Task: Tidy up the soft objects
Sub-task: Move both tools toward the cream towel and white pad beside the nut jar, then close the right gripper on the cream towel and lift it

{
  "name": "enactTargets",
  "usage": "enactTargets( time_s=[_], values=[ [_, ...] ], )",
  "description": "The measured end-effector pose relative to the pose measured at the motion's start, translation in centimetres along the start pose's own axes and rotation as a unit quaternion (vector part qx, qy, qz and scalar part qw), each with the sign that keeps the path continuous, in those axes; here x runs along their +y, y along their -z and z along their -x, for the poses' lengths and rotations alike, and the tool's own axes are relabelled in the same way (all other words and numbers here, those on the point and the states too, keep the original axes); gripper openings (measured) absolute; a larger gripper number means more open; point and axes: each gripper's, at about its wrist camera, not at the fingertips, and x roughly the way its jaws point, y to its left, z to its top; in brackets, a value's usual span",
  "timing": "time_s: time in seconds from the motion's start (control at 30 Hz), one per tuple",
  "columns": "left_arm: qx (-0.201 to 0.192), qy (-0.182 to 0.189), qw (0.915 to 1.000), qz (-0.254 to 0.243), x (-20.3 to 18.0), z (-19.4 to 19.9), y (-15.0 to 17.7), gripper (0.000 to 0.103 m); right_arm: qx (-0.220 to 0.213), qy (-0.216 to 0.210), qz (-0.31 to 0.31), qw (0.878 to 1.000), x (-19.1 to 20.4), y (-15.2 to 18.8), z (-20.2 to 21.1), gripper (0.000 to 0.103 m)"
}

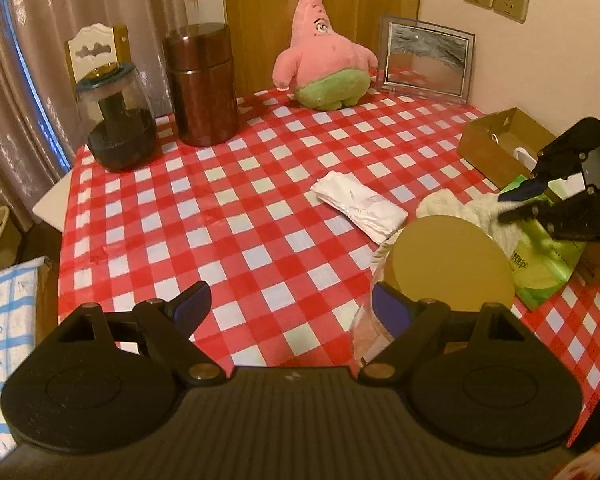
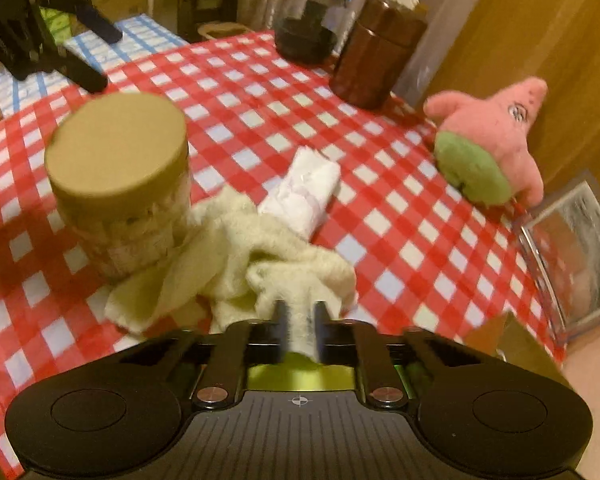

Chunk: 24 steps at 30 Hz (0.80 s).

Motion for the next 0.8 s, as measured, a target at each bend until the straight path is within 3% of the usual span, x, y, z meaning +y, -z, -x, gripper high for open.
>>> enactTargets(
  time_s=[0.17, 0.33, 0.37, 0.4, 0.43, 0.5, 0.67, 0.8],
  values=[
    [0.004, 0.001, 1.0, 0.0, 0.4, -0.8, 0.2, 0.086, -0.028, -0.026, -0.021, 0.999, -0.6, -1.8, -0.6, 0.009],
    [0.001, 0.005, 1.0, 0.004, 1.5, -1.5, -0.5, 0.086, -0.015, -0.072, -0.049, 0.996, -1.3, -2.9, -2.5, 0.012],
    [0.001, 0.004, 1.0, 0.004, 1.8, -1.8, -0.8, 0.086, -0.007, -0.078, -0.046, 0.996, -1.4, -3.0, -2.9, 0.016],
    [0.002, 0.003, 1.0, 0.004, 2.0, -1.9, -1.0, 0.086, 0.001, -0.082, -0.039, 0.996, -1.4, -3.1, -3.3, 0.03],
    [0.002, 0.001, 1.0, 0.003, 2.2, -2.1, -1.1, 0.086, 0.007, -0.083, -0.03, 0.996, -1.5, -3.2, -3.7, 0.058],
    [0.001, -0.001, 1.0, -0.001, 2.4, -2.4, -1.4, 0.086, 0.014, -0.081, -0.017, 0.996, -1.6, -3.2, -4.1, 0.086],
    [0.0, 0.001, 1.0, -0.006, 2.8, -3.3, -1.8, 0.086, 0.045, -0.118, 0.036, 0.991, -1.0, -3.3, -5.6, 0.086],
    [0.002, 0.004, 1.0, -0.004, 2.8, -4.1, -1.9, 0.086, 0.075, -0.116, 0.079, 0.987, 0.4, -3.0, -7.5, 0.086]
  ],
)
